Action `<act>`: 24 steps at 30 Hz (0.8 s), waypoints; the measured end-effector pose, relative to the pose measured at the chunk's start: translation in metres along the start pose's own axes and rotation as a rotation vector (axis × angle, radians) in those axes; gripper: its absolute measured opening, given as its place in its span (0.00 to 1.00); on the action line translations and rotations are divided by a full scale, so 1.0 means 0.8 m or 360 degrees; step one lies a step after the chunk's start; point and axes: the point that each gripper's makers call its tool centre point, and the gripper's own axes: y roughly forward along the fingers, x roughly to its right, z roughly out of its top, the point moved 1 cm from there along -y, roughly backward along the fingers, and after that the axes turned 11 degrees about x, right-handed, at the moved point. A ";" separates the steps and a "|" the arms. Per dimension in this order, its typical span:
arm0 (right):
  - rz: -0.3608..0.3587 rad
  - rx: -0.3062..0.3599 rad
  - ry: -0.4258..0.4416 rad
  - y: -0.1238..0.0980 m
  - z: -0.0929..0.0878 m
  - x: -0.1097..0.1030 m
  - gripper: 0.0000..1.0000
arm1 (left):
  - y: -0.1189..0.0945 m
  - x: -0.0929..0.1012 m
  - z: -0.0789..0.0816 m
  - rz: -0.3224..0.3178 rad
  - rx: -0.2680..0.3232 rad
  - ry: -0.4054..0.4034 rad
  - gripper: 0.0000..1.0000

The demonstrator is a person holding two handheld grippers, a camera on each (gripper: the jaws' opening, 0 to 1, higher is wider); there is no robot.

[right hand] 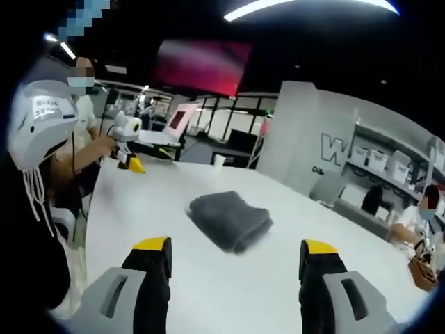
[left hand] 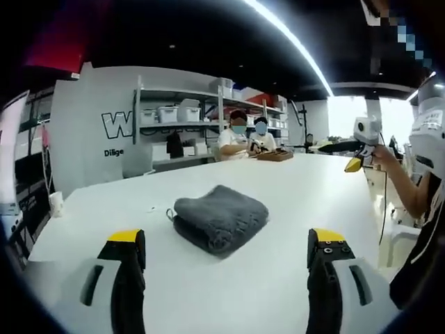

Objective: Open the folded towel by lifting each exposed corner and separating the folded layers until the towel lies flat within the target outline without major curled edges

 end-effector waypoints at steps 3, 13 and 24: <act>0.0018 -0.0012 -0.0006 0.004 -0.001 0.000 0.73 | 0.003 -0.006 0.000 -0.0004 -0.0001 -0.0022 0.95; -0.0020 -0.0032 -0.0040 0.021 -0.005 0.021 0.69 | 0.022 -0.029 -0.004 -0.0022 -0.0020 -0.0048 0.94; 0.0019 0.0000 -0.0120 0.043 0.008 0.031 0.65 | 0.050 -0.040 -0.004 -0.0064 0.0005 -0.0033 0.89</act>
